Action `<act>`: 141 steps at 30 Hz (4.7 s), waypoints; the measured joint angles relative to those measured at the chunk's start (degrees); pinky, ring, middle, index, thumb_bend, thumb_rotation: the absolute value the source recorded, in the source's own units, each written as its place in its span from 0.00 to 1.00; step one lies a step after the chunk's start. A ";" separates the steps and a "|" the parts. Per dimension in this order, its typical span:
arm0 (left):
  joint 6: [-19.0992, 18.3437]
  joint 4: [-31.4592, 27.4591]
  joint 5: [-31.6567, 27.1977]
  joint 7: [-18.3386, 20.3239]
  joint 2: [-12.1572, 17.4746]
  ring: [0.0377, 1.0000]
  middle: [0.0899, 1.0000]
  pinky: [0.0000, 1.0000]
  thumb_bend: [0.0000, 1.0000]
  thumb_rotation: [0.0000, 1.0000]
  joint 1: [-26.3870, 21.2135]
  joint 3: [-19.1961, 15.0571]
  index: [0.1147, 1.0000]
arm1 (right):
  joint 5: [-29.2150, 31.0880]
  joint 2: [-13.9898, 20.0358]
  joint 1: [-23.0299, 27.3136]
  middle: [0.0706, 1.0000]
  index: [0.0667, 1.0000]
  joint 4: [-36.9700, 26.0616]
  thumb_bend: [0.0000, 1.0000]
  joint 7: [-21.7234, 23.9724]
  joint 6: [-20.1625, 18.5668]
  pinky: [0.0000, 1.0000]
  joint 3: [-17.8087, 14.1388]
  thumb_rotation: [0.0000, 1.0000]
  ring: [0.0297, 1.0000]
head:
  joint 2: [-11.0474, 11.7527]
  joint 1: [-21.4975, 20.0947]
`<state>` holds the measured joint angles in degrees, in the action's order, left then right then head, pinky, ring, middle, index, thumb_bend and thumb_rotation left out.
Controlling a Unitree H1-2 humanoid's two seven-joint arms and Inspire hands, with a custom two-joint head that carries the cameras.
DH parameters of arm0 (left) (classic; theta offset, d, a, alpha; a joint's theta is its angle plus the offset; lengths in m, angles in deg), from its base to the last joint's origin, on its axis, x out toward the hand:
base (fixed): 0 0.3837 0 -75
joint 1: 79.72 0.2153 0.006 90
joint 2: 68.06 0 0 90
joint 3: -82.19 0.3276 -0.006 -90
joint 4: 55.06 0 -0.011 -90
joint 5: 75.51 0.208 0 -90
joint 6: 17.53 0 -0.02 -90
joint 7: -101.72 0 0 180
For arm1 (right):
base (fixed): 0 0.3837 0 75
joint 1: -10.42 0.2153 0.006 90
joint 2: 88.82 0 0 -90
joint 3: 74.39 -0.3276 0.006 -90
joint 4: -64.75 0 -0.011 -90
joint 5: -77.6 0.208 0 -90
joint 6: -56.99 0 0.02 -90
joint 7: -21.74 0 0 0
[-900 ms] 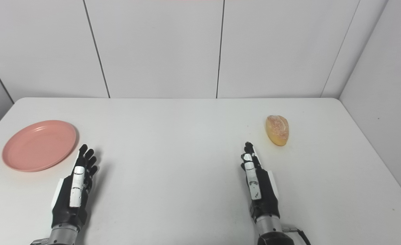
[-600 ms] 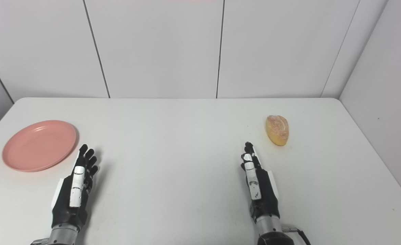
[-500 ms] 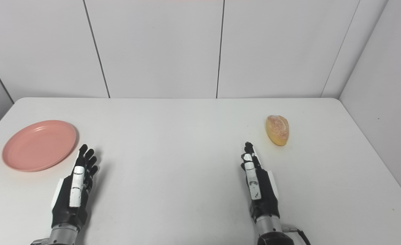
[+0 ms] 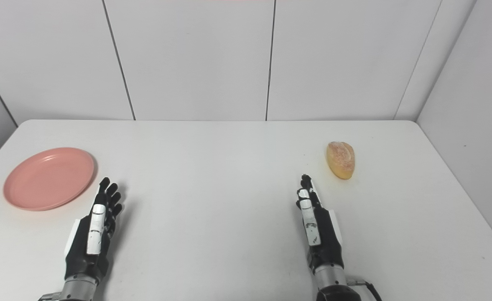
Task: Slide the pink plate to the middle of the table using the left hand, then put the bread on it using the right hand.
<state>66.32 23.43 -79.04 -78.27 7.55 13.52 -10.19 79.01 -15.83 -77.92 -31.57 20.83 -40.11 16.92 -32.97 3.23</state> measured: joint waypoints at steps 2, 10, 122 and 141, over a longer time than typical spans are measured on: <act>0.55 0.69 0.84 -0.07 -0.20 1.00 1.00 1.00 0.67 1.00 0.03 0.94 1.00 | 0.64 0.50 0.00 0.99 0.97 0.41 0.76 0.29 0.51 0.99 -0.35 1.00 0.97 | 1.24 1.77; 3.82 4.13 4.79 -2.06 -1.58 1.00 1.00 1.00 0.71 0.98 0.09 3.78 1.00 | 3.86 2.50 0.03 1.00 0.99 3.65 0.73 3.37 4.51 1.00 -1.43 1.00 0.99 | 6.34 7.32; 30.65 64.66 -5.69 1.14 28.21 0.82 0.83 0.79 0.88 0.86 -31.74 -18.35 0.89 | 5.66 4.50 1.16 0.99 0.99 6.38 0.69 5.50 7.36 0.97 -2.83 1.00 0.97 | 9.33 9.51; 30.66 65.88 -7.77 8.02 26.08 0.86 0.88 0.80 0.90 0.86 -32.61 -16.55 0.93 | 5.35 4.18 0.83 0.98 0.98 5.47 0.70 5.35 6.48 0.93 -2.48 1.00 0.95 | 8.54 8.72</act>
<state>96.98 89.31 -86.81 -70.24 33.63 -19.09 -26.74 84.35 -11.66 -77.09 -26.11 26.17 -33.62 14.43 -24.43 11.95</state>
